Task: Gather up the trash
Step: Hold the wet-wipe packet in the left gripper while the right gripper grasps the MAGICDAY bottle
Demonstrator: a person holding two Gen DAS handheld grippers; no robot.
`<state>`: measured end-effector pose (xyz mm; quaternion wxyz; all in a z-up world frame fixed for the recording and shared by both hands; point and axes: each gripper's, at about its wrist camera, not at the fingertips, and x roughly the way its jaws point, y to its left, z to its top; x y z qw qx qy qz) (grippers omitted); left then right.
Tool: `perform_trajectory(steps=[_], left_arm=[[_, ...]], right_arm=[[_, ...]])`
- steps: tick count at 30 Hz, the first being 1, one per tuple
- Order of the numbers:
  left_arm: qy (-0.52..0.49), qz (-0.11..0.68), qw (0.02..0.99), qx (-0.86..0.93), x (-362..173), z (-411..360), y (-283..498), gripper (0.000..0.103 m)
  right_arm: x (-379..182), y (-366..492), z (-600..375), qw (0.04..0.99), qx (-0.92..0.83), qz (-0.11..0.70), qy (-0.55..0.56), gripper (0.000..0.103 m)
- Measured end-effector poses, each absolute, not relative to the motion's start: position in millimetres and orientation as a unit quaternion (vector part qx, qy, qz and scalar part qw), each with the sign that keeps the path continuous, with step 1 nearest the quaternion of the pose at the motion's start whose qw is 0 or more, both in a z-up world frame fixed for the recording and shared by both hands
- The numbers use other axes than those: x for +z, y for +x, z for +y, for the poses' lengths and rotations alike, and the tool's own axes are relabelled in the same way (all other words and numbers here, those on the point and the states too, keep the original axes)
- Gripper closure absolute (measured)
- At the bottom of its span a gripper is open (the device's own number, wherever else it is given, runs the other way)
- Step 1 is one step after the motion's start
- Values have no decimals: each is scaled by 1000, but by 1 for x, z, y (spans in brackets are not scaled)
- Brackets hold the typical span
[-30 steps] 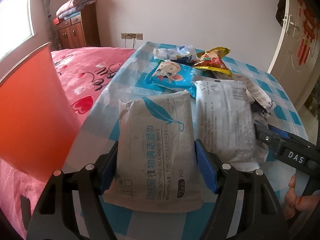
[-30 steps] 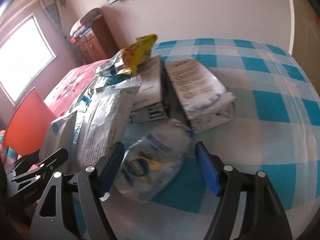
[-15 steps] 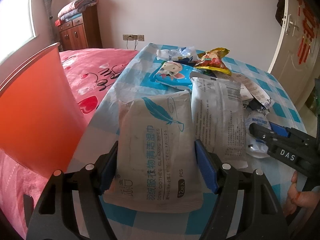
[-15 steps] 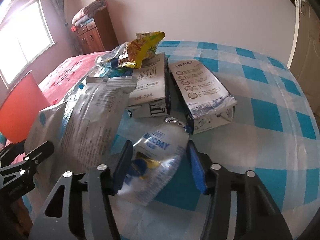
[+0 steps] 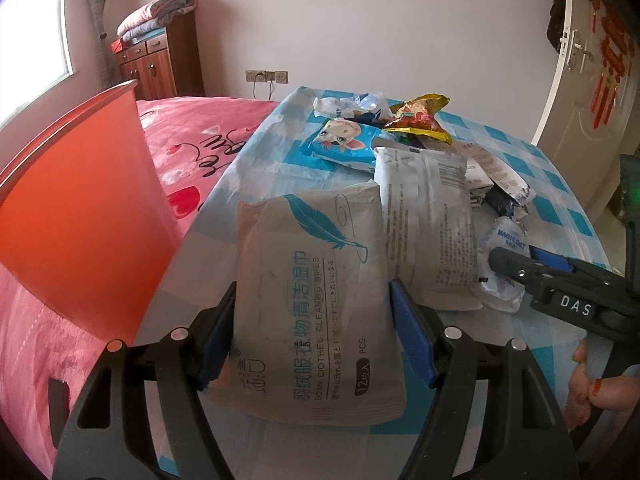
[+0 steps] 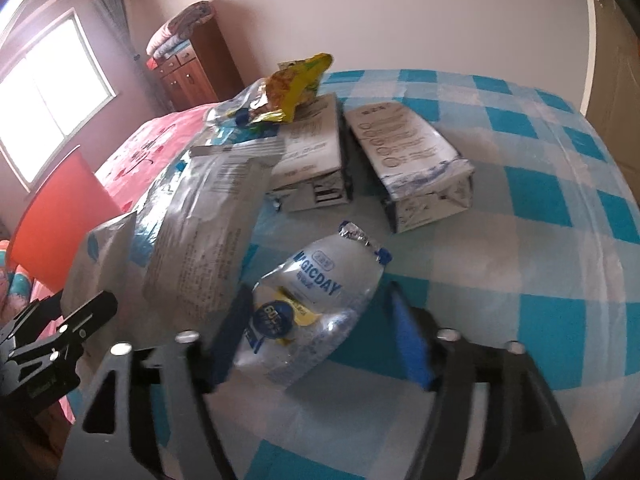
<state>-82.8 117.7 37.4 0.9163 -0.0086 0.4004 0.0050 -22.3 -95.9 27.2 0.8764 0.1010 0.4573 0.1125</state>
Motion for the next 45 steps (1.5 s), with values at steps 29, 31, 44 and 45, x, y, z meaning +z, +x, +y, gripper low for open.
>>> perform_trajectory(steps=[29, 31, 44, 45], left_arm=[[-21, 404, 914, 0, 37, 123, -89, 30], [-19, 405, 914, -2, 37, 121, -89, 30], [-23, 401, 916, -4, 38, 124, -91, 30], [-22, 400, 916, -5, 39, 123, -92, 30]], right_arm=[[29, -24, -83, 859, 182, 471, 81, 16], [29, -31, -69, 869, 162, 465, 48, 23], [27, -46, -86, 883, 131, 450, 28, 41], [29, -46, -88, 883, 130, 449, 31, 41]])
